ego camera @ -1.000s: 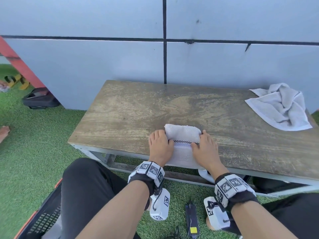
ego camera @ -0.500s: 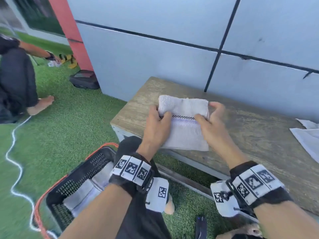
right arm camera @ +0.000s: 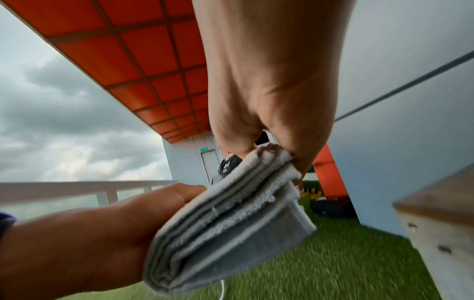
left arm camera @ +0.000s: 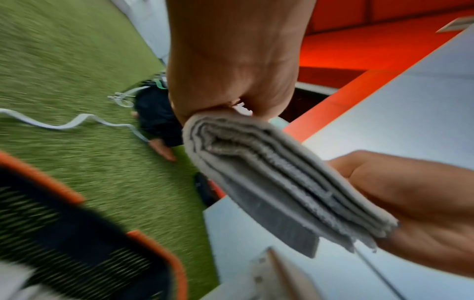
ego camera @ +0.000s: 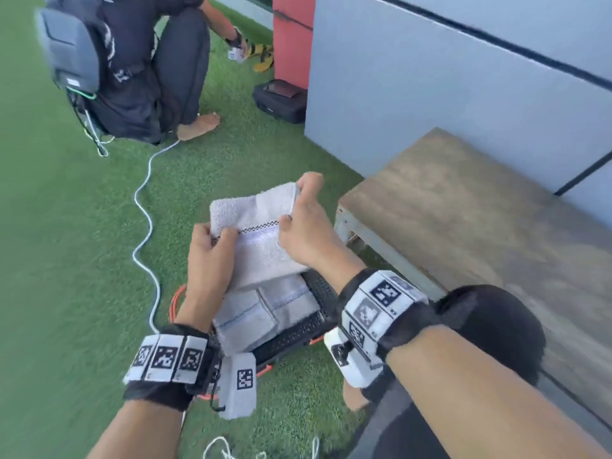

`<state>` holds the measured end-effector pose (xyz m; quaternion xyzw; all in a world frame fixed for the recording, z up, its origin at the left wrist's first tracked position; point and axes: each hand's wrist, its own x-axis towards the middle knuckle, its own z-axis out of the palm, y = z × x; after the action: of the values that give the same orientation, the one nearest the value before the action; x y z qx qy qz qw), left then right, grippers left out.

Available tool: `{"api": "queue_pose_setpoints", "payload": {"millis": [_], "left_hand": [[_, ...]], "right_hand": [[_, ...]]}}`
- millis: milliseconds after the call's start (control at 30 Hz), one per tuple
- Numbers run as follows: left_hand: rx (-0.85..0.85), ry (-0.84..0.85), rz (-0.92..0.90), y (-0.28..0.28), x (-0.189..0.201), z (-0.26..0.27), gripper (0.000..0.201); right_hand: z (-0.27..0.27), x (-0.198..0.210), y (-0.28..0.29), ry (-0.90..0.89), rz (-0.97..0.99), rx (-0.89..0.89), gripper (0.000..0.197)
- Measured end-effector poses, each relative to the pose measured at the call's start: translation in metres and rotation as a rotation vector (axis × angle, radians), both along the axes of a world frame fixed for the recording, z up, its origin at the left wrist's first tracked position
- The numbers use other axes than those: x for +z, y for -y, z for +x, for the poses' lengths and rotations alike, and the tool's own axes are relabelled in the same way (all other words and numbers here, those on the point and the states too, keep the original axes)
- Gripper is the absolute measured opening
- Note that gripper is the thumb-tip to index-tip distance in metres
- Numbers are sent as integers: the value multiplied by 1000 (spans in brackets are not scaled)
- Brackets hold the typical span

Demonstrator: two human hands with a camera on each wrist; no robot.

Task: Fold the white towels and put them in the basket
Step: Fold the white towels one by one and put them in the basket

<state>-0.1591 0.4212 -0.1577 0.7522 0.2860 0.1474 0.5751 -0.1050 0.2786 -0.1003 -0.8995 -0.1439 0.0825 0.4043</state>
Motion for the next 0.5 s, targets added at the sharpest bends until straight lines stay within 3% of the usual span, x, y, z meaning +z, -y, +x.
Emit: {"api": "queue_pose_setpoints", "payload": {"millis": [100,167,267,400,500], "left_hand": [[-29,-205,-14,-12,-58,-10,21],[-82,-364,-45,-13,-98,-16,31],[-142,-528,-94,-6,-151,-21,45],[-168,-628,-138,6,-203,-11,28],[-143,-645,-137,14,-225,5,13]], "right_hand": [[0,-55,-23,-193,-79,17,53],[-1,-93,-25,-337,-151,12,59],[2,-146,-19,-477,-304,-18,44],[12,-203,-21,-641,-370,-55,66],[28,-232,-21,-685,-381,-85,67]]}}
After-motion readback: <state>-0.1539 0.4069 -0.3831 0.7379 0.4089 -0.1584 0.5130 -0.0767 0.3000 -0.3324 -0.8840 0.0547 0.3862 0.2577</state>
